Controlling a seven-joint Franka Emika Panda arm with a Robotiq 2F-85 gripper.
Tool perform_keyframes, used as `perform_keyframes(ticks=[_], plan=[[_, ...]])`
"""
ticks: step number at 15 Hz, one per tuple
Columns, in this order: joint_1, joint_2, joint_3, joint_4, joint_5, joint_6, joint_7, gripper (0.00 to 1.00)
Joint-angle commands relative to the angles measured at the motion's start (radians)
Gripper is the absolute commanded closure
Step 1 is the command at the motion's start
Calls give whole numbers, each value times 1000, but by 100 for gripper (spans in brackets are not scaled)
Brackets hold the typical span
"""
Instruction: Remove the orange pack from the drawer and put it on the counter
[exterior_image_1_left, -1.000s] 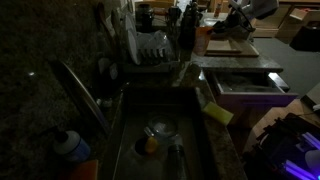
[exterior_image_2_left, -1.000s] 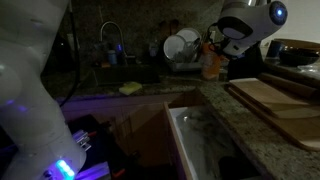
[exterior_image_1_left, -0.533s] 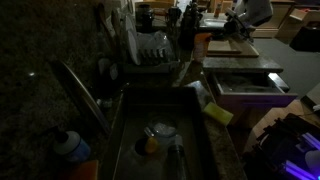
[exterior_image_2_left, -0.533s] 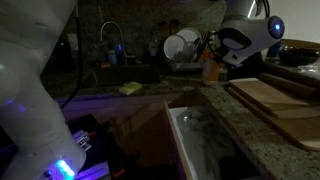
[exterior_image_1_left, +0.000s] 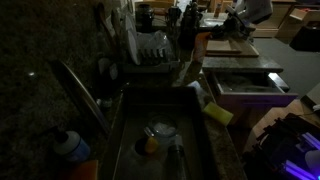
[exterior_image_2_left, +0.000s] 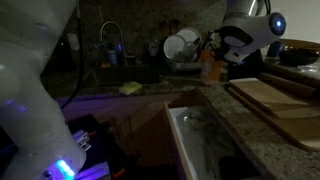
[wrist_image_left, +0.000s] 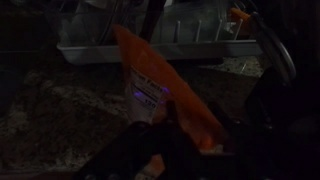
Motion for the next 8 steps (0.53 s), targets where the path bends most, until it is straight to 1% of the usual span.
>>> perform_keyframes(ticks=[1, 3, 5, 6, 8], plan=[[-1, -24, -5, 23, -52, 3, 8, 30], [15, -72, -20, 7, -131, -5, 26, 16], [38, -153, -39, -34, -245, -5, 43, 3], [45, -196, -42, -49, -296, -6, 52, 0], [53, -292, -26, -80, -369, -10, -20, 0]])
